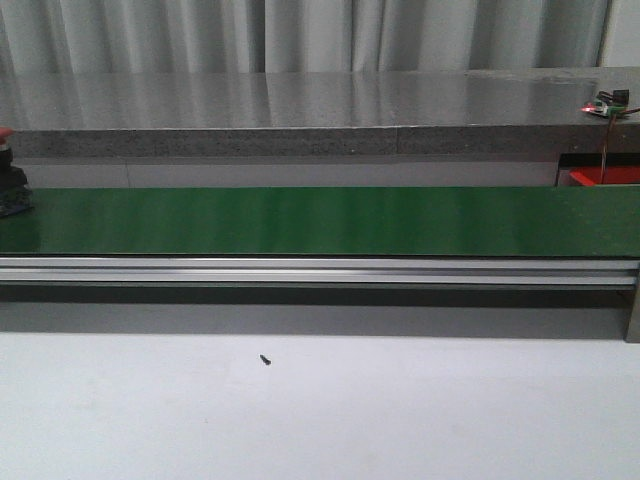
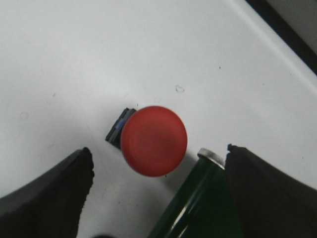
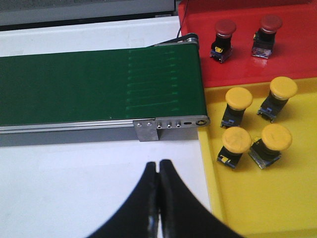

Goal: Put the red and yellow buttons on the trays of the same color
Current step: 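Set the red button on the belt and open the left gripper, then grasp the second red button with the left gripper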

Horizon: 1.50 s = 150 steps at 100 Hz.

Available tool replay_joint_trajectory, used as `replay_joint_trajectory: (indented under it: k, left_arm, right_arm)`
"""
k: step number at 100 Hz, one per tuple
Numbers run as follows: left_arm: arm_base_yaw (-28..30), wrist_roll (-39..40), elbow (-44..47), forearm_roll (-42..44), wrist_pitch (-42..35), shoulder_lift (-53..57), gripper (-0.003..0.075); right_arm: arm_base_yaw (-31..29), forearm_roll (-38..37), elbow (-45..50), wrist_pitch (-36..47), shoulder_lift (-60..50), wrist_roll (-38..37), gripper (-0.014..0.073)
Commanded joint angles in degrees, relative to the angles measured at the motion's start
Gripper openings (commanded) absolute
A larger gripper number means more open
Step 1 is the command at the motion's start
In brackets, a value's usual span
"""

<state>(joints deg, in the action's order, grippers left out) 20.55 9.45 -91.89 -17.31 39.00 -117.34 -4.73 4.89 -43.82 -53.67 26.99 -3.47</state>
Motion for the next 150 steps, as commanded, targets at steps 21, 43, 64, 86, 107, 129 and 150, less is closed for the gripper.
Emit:
replay_joint_trajectory:
  k: [21,43,64,86,107,129,150]
  left_arm:
    - [0.13,0.74,-1.68,-4.98,-4.95,0.10,0.0546]
    - [0.13,0.74,-1.68,-5.63,-6.84,-1.34,0.0545]
    - [0.13,0.74,-1.68,-5.63,-7.19,-1.34,0.0477]
    - [0.26,0.74,-1.68,-5.63,-7.19,-1.34,0.0321]
    - [0.69,0.74,-1.68,-5.63,-6.77,-0.72,0.0292]
    - [2.26,0.64,-1.68,-5.50,-4.11,2.50,0.0292]
    - [3.23,-1.96,-1.68,-1.96,2.26,9.23,0.0292]
  right_arm:
    - [-0.07,0.06,-1.20,3.73,0.31,0.85,-0.0019]
    - [-0.07,0.06,-1.20,3.73,0.31,0.85,-0.0019]
    - [-0.07,0.06,-1.20,3.73,0.31,0.85,-0.0019]
    - [-0.07,0.06,-1.20,3.73,0.31,0.85,-0.0019]
    - [-0.07,0.06,-1.20,3.74,0.31,0.85,-0.0018]
    - [-0.07,0.06,-1.20,3.74,0.31,0.85,-0.0018]
    - [-0.07,0.06,-1.20,3.74,0.31,0.85,-0.0018]
